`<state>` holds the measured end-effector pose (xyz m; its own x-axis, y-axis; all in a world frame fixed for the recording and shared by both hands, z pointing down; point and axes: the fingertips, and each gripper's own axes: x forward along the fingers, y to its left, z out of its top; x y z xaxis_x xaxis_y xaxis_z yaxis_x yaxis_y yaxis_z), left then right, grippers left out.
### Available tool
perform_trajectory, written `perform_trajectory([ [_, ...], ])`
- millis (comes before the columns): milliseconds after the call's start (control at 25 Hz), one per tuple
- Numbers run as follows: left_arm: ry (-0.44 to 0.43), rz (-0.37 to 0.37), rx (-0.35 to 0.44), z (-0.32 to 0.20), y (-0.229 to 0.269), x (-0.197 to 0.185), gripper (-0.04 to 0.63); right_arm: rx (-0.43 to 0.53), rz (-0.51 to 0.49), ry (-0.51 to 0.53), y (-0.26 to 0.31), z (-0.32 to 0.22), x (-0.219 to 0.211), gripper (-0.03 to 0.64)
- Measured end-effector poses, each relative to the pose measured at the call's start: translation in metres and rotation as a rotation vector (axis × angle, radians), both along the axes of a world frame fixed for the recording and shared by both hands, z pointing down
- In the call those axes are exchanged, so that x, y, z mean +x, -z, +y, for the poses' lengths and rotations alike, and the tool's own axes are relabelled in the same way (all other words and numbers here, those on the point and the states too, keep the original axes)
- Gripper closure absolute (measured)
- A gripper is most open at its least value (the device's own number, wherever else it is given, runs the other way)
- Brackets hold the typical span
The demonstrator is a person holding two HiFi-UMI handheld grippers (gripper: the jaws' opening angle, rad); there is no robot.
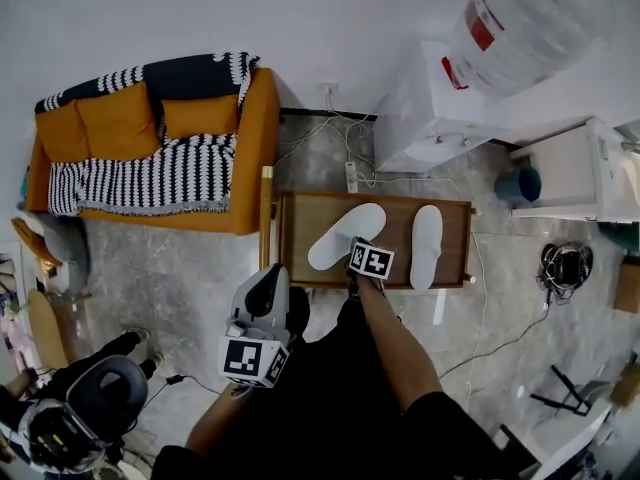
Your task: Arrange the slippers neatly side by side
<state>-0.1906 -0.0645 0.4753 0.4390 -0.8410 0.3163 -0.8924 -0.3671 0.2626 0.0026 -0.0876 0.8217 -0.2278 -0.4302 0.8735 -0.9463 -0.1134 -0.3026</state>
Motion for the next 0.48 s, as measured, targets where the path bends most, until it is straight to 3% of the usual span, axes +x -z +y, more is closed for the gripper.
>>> perform_trajectory([
  [480, -0.030, 0.009, 0.011, 0.000, 0.004, 0.041, 0.583, 0.021, -0.010, 0.174, 0.032, 0.016, 0.019, 0.589],
])
